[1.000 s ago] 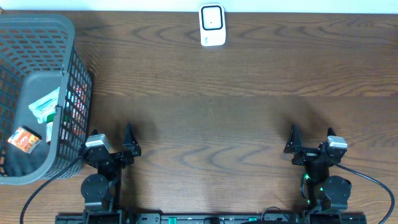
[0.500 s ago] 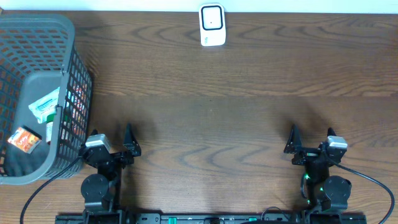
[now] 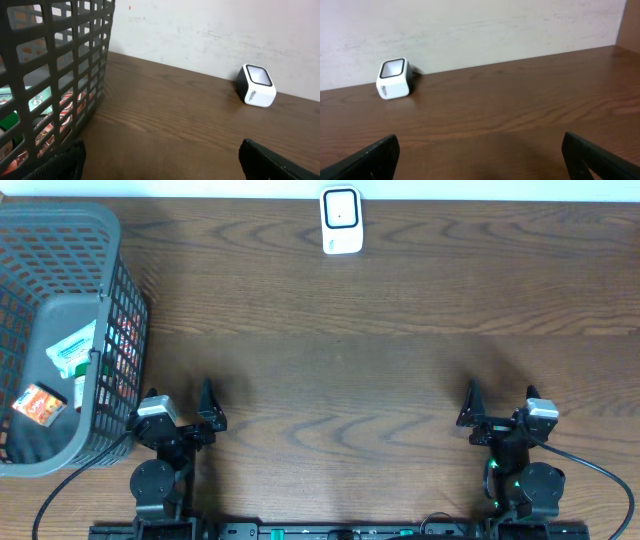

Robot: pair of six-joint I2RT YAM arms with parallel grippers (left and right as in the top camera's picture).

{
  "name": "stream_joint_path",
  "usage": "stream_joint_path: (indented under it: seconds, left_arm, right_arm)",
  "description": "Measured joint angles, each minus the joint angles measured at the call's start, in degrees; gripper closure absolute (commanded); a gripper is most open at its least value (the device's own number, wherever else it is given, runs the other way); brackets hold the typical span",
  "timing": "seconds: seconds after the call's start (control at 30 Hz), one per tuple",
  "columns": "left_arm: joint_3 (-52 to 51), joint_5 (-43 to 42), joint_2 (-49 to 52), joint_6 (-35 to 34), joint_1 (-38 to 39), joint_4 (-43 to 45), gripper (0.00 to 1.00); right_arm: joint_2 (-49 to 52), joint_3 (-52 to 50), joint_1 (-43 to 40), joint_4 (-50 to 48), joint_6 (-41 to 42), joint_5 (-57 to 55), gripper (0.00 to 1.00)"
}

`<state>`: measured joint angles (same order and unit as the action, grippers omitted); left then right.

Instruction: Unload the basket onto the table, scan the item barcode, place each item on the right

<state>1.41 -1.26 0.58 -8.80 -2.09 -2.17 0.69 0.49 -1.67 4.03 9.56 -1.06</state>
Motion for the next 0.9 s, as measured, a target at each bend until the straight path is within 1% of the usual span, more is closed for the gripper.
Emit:
stream_joint_path:
  seconds: [0.6, 0.9]
  left_arm:
    - [0.0, -0.02, 0.0, 0.0, 0.0, 0.07, 0.02]
    - [0.13, -4.33, 0.0, 0.0, 0.0, 0.02, 0.02]
  right_arm:
    - [0.0, 0.0, 0.0, 0.0, 0.0, 0.0, 0.01]
    - [0.0, 0.0, 0.0, 0.0, 0.0, 0.0, 0.01]
